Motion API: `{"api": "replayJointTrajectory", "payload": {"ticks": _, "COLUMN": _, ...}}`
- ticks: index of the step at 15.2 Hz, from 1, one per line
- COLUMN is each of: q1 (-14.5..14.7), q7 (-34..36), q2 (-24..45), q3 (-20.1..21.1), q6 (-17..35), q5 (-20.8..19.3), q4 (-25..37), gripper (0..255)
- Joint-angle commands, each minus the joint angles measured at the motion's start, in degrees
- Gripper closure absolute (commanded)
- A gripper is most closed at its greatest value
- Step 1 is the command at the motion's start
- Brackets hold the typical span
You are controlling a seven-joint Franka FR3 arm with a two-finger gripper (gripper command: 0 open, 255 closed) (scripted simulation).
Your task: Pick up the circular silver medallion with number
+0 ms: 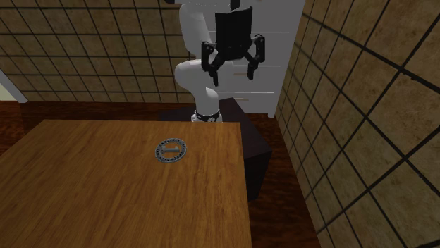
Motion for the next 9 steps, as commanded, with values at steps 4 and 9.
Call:
{"api": "replayJointTrajectory", "payload": {"ticks": 4, "q1": 1.19, "q7": -9.89, "q2": -3.03, "q3": -4.50, "q6": 1.55, "q5": -3.62, "q4": -4.70, "gripper": 0}}
{"api": "replayJointTrajectory", "payload": {"ticks": 9, "q1": 2.69, "q7": -26.52, "q2": -5.65, "q3": -13.03, "q6": 4.87, "q5": -10.82, "q4": -10.34, "gripper": 0}}
